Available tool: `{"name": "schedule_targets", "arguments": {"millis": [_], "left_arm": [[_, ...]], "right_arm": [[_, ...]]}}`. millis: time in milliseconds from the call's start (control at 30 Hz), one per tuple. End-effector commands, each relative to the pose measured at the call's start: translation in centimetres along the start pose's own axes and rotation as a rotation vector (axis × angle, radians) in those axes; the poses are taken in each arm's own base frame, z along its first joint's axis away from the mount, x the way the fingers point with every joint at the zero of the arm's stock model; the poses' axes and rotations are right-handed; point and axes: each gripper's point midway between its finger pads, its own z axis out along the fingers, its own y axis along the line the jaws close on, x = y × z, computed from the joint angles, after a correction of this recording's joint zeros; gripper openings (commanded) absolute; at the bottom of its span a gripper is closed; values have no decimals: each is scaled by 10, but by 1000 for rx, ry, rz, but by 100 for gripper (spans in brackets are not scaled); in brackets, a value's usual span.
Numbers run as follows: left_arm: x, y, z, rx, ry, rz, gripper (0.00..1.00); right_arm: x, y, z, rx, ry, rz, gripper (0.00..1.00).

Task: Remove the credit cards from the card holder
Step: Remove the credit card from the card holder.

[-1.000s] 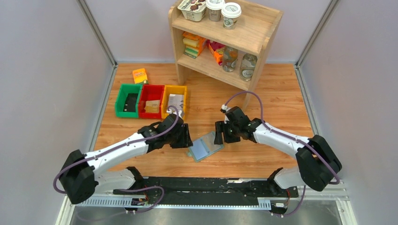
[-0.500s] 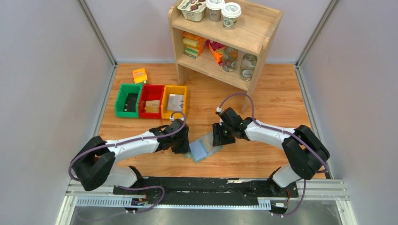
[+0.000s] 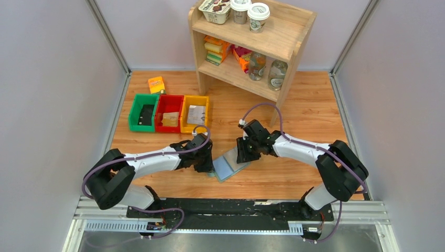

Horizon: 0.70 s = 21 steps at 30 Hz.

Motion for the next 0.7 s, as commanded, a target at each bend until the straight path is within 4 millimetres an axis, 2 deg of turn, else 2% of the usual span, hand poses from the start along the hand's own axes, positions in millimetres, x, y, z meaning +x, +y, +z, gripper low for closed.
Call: {"name": "schedule_targets", "arguments": {"millis": [0,133,333,400,533,667], "left_arm": [[-3,-8,4,28,-9,-7,25],[-2,-9,5,33,-8,-9,25],[-3,-10,5,34,-11,-12,24],[-2,-9,5,34,-11,-14,24],[-2,-9,5,34,-11,-15,24],[-3,-7,3,33,-20,-22,24]], "right_arm": [[-17,25,-10,-85,-44,-38,37],[-16,39,-13,-142,-37,-69,33],[-13,54,-18,-182,-32,-108,35],[-13,58,-19,-192,-32,-116,39],[-11,59,-19,-185,-32,-120,55],[-16,50,-22,-135,-69,-111,64]]}}
